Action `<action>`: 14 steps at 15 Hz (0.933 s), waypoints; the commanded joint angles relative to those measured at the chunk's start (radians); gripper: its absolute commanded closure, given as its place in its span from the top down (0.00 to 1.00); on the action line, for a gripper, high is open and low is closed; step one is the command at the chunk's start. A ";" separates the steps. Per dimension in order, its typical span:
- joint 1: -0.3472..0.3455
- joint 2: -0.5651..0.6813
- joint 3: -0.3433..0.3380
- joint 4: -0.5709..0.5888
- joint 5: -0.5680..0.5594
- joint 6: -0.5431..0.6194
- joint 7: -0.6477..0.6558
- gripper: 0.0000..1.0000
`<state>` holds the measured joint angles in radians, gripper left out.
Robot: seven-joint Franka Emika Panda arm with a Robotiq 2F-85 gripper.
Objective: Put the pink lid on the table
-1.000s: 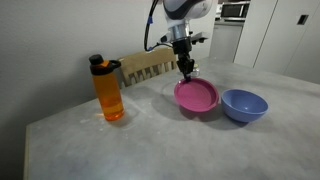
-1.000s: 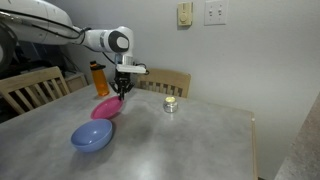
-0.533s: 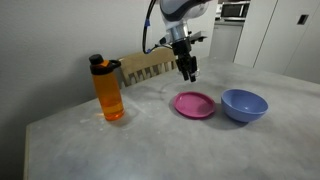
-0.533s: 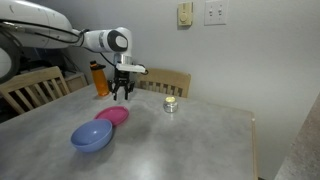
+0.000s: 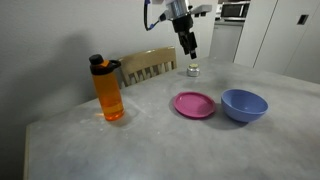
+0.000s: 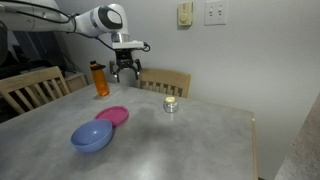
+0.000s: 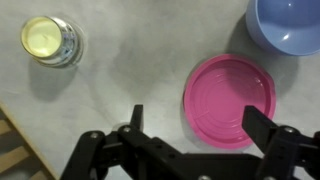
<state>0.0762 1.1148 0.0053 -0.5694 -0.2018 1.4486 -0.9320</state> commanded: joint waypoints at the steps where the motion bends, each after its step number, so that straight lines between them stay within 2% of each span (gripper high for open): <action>1: 0.025 -0.085 -0.042 -0.027 -0.023 -0.066 0.149 1.00; 3: 0.029 -0.125 -0.044 -0.044 -0.015 -0.129 0.196 1.00; 7: 0.030 -0.174 -0.043 -0.061 -0.021 -0.171 0.221 1.00; 12: 0.031 -0.221 -0.072 -0.091 -0.077 -0.104 0.247 1.00; 13: 0.024 -0.165 -0.054 -0.011 -0.050 -0.144 0.234 1.00; 14: 0.024 -0.171 -0.058 -0.013 -0.059 -0.137 0.235 1.00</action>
